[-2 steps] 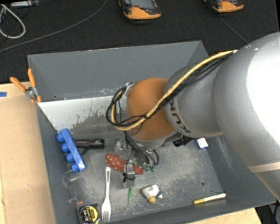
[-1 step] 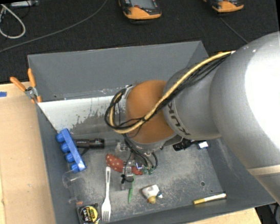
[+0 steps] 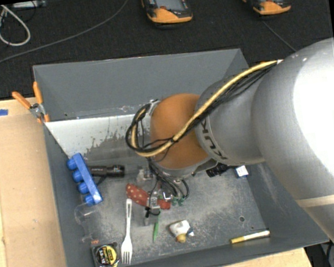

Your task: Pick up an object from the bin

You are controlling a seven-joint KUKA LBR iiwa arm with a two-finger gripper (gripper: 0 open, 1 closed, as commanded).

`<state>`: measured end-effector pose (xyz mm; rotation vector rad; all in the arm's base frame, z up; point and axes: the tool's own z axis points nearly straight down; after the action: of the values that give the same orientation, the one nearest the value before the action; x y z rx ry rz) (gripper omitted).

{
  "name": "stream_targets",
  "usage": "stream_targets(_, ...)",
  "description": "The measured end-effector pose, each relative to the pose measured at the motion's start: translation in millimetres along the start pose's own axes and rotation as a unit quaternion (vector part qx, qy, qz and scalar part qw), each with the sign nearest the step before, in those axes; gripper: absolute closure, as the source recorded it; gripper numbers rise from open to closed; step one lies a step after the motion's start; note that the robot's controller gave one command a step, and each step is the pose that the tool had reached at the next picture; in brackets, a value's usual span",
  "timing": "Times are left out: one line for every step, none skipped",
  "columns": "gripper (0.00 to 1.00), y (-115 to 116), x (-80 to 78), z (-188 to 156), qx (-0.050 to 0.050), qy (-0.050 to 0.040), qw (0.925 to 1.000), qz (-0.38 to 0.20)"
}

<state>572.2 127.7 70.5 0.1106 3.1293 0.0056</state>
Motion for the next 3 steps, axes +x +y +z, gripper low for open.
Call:
stream_targets(1.00, 2.4, 4.4, -1.1, -0.001, -0.0012, 0.9999, 0.016)
stream_targets(1.00, 2.3, 4.5, -1.5, -0.001, -0.0011, 0.9999, 0.016)
stream_targets(1.00, 1.6, 7.3, -37.0, 0.000, 0.0043, 0.9999, 0.016)
